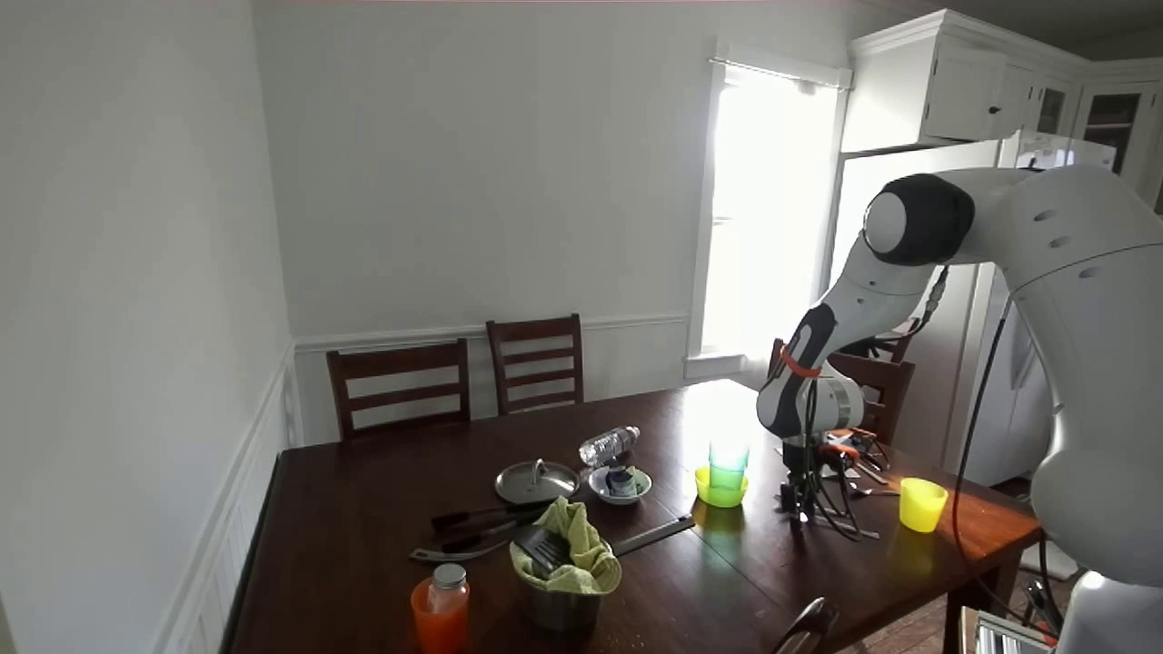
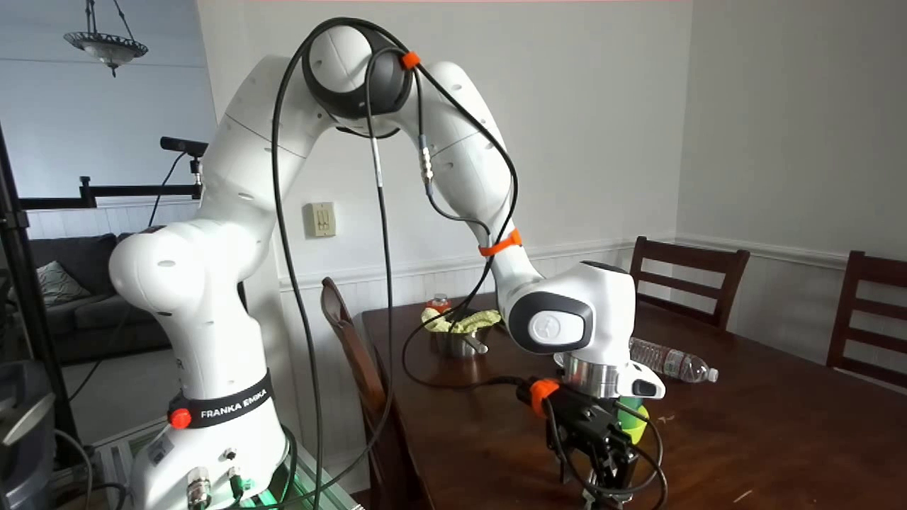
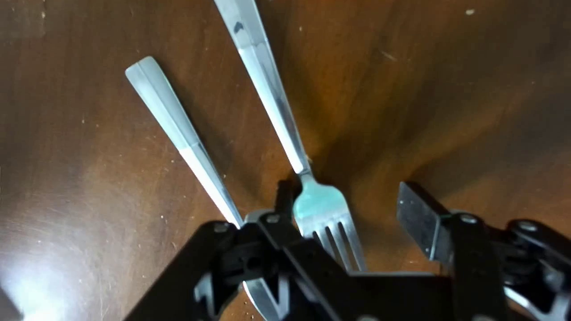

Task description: Put the fork and spoon in the green cup

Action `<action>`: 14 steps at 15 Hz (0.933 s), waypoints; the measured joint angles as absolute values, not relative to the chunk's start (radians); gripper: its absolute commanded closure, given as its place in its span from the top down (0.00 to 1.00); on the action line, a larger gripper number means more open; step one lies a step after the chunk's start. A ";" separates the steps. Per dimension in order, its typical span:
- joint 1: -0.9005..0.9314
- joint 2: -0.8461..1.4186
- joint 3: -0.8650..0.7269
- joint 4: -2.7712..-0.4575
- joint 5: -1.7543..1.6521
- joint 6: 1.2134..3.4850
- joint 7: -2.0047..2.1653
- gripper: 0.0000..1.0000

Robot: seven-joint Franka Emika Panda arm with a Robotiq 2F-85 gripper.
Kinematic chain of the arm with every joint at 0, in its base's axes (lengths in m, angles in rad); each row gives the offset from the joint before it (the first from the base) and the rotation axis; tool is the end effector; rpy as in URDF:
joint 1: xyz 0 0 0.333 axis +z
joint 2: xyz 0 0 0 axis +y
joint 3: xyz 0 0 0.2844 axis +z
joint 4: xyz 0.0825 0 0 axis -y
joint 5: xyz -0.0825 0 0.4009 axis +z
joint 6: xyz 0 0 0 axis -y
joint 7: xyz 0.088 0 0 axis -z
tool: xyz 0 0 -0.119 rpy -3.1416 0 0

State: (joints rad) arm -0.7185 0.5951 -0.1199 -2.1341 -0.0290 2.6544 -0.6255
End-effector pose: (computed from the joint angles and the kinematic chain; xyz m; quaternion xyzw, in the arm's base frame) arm 0.3591 -0.4087 0.0652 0.9950 -0.0841 -0.0535 0.0060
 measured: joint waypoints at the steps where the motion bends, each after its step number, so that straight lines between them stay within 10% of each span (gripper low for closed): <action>1: -0.717 0.595 -0.122 -2.131 -0.031 2.654 -0.627 0.25; 4: -0.717 0.592 -0.127 -2.124 -0.039 2.650 -0.636 0.07; 14: -0.713 0.590 -0.130 -2.121 -0.045 2.642 -0.644 0.07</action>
